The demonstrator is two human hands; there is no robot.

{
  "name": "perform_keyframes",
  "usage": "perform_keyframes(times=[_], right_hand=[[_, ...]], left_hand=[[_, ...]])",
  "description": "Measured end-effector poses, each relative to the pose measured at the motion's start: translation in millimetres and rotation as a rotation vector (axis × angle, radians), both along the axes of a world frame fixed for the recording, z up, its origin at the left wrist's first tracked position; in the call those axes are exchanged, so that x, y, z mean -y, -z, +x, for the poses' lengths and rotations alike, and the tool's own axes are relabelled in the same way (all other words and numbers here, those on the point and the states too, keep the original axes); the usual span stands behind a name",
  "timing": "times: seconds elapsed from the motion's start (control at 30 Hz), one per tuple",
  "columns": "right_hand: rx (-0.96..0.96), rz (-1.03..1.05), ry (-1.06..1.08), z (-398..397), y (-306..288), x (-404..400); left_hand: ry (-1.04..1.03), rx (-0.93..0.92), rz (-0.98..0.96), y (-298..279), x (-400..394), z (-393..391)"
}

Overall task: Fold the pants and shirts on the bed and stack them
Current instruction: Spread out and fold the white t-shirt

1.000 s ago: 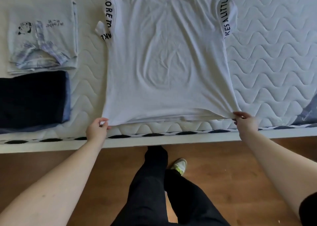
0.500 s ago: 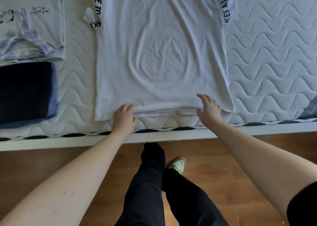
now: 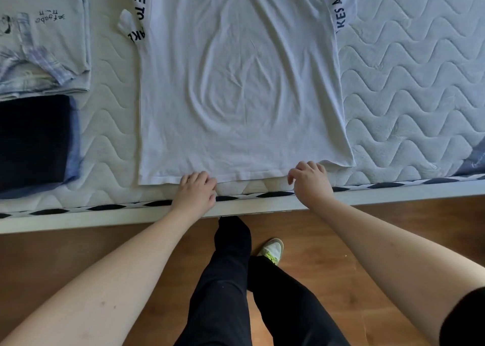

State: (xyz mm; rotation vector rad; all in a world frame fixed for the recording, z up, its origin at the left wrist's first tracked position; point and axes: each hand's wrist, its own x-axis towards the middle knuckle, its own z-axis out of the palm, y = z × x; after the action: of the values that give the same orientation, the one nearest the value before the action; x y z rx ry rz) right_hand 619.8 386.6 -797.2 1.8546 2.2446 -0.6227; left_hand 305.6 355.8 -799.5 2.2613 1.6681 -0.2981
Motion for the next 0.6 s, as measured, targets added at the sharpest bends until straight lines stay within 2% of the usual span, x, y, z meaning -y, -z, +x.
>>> perform_keyframes(times=[0.1,0.3,0.43,0.6], right_hand=[[-0.042,0.044,0.078,-7.6,0.0,-2.5],[0.041,-0.154,0.184,2.3,3.0,2.8],[0.116,-0.142,0.151,34.4,1.7,29.7],[0.071,-0.036,0.315,58.8,-6.4,36.7]], left_hand=[[-0.014,0.044,0.011,1.0,-4.3,13.5],[0.063,-0.022,-0.173,10.8,-11.4,38.5],[0.058,-0.046,-0.182,10.3,-5.9,42.3],[0.067,0.004,-0.116,-0.3,-26.2,69.4]])
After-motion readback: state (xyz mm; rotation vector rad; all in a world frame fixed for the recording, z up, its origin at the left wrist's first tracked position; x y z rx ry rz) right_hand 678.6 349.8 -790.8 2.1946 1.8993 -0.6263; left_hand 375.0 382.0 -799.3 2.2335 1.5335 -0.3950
